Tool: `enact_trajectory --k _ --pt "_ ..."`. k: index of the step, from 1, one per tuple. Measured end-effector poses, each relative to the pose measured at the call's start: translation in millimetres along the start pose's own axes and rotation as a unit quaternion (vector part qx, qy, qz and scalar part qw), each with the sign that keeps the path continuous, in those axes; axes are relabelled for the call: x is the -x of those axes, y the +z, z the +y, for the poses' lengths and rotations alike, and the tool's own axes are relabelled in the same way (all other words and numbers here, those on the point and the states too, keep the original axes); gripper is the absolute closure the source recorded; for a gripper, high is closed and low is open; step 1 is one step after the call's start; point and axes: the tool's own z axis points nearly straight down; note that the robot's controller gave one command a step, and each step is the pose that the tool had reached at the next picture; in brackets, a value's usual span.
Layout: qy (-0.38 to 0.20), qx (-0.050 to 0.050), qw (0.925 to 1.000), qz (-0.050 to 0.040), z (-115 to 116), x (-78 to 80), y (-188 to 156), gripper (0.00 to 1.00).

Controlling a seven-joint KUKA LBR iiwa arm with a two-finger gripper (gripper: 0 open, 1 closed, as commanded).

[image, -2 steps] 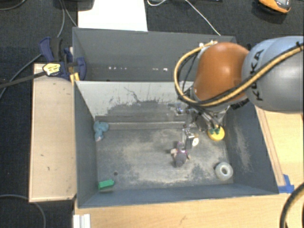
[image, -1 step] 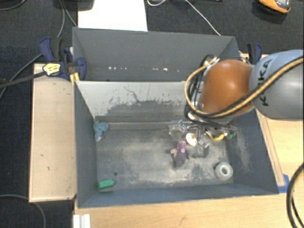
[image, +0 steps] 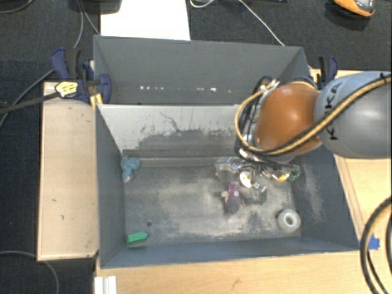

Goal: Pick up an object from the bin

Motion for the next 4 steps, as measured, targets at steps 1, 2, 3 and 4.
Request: enact_trajectory --k 1,2,3,4 --pt "-0.173 0.002 0.9849 0.0022 8 5.2 0 1.0" --pt "-0.172 0.002 0.985 0.0021 8 5.2 0 1.0" --pt "-0.172 0.006 0.9851 0.005 10 3.4 -10 1.0" --pt "-0.172 0.007 0.985 0.0058 10 3.4 -33 1.0"
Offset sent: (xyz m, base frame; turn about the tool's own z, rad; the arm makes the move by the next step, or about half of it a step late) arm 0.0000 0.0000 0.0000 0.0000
